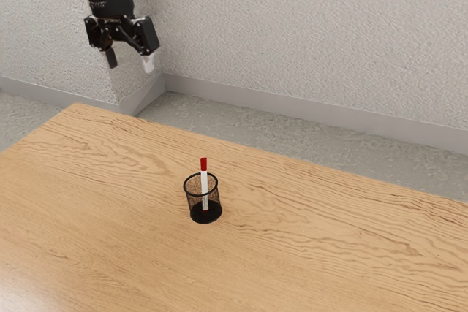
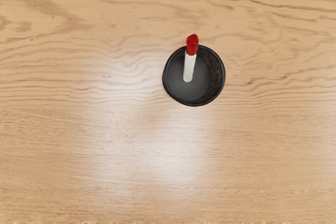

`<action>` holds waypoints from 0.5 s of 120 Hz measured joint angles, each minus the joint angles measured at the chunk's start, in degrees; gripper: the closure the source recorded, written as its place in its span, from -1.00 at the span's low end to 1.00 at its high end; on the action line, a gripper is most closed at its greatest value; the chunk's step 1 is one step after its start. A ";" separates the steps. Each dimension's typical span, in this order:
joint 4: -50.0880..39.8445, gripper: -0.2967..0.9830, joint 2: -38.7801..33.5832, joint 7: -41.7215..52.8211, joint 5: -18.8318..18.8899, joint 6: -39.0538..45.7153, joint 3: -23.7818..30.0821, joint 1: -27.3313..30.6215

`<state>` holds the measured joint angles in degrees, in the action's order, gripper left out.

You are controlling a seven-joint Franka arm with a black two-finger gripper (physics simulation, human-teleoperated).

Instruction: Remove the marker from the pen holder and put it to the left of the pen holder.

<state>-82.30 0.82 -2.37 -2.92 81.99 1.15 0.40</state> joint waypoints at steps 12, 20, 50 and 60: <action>-0.19 -0.54 1.12 0.05 0.00 -0.36 -0.11 1.44; -0.05 -0.54 6.56 0.03 -0.10 0.85 -0.09 1.27; -0.32 -0.54 23.11 -0.09 -2.74 9.11 -0.11 -1.93; -1.42 -0.54 25.00 -0.13 -3.50 11.57 -0.15 -1.69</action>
<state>-83.71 25.83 -2.50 -6.42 93.56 1.00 -1.30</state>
